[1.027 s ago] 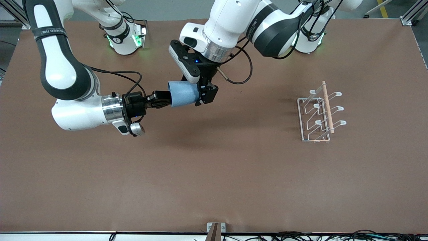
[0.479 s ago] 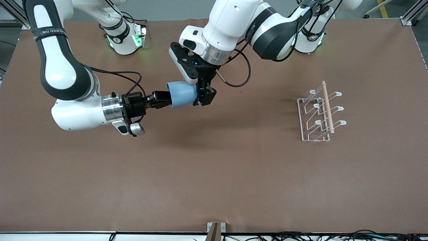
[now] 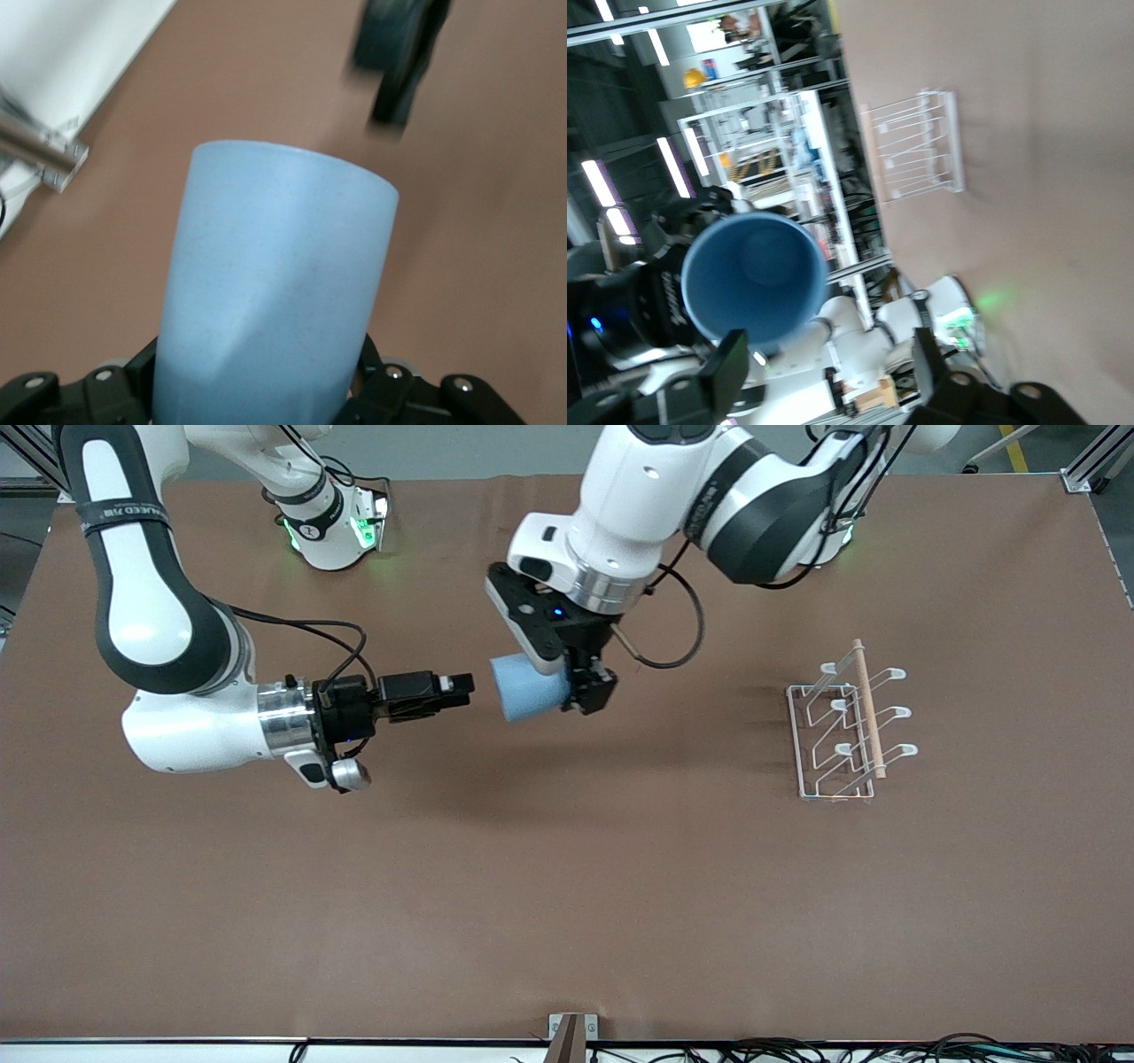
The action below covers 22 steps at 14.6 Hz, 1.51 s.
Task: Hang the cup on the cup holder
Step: 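Carry the cup with the left gripper while the right gripper withdraws, then lower the cup onto a white hook of the holder with the left gripper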
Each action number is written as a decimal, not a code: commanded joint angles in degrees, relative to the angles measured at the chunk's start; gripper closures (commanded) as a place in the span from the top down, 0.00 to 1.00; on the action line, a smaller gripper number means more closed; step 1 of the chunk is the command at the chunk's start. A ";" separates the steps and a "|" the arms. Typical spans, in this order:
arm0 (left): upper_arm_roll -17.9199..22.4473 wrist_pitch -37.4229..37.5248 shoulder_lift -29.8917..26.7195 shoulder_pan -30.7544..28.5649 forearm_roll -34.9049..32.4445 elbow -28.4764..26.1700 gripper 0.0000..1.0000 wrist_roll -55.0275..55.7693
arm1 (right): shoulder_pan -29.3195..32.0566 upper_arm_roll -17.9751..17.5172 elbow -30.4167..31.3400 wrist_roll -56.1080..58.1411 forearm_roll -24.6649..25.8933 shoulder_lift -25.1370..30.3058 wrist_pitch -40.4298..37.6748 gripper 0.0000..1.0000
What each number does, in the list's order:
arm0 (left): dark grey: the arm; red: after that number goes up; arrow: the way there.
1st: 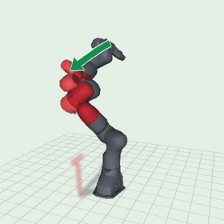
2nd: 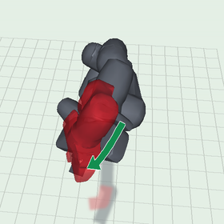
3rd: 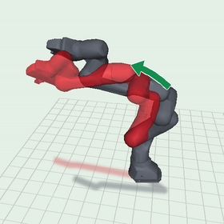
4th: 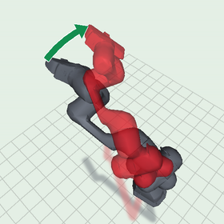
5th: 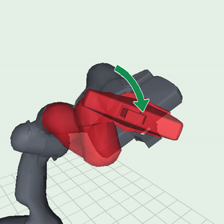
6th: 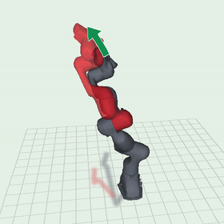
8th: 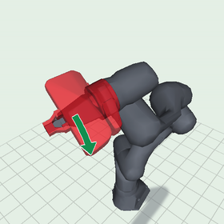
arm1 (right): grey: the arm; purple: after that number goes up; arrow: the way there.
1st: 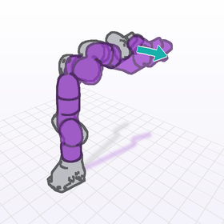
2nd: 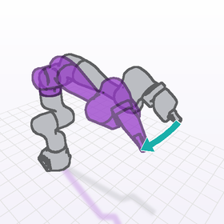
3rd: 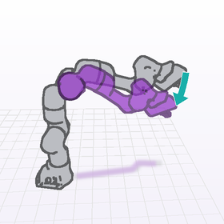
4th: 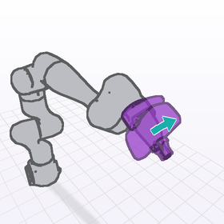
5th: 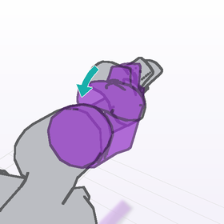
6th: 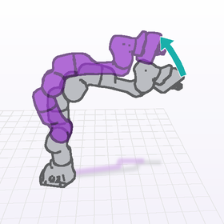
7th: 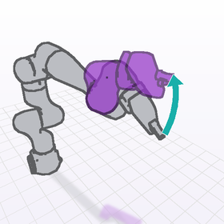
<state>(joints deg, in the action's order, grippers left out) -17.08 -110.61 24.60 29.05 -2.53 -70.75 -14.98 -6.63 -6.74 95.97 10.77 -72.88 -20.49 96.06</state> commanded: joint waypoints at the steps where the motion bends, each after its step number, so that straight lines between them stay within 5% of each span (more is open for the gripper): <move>1: -0.23 5.73 -0.87 -5.21 -2.47 -0.26 0.36 -3.55 | 1.18 3.04 0.97 -0.66 9.04 0.80 0.79 1.00; 5: -0.32 17.06 -2.01 -9.09 -13.97 -0.35 0.36 -8.74 | 2.06 8.49 2.11 -0.75 26.87 2.73 3.16 1.00; 8: -0.32 25.85 -4.29 -10.42 -22.92 -0.35 0.37 -14.97 | 2.50 12.09 1.32 -0.75 45.05 5.54 4.13 1.00; 12: -0.32 35.36 -4.57 -11.12 -39.10 -2.98 0.37 -21.67 | 3.99 12.72 -3.49 -0.75 60.28 6.78 4.14 1.00; 17: -0.23 36.16 -4.39 -11.56 -51.33 -12.29 0.38 -21.67 | 8.73 12.63 -19.30 -0.49 64.09 6.52 -3.85 1.00; 22: -0.32 36.51 -4.48 -12.26 -59.42 -21.78 0.38 -21.58 | 8.39 12.28 -26.98 -1.10 72.18 8.61 -14.21 1.00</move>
<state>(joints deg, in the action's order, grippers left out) -16.95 -74.27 21.45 17.55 -58.81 -88.47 -36.25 2.27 6.47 71.53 10.75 -3.47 -13.13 85.87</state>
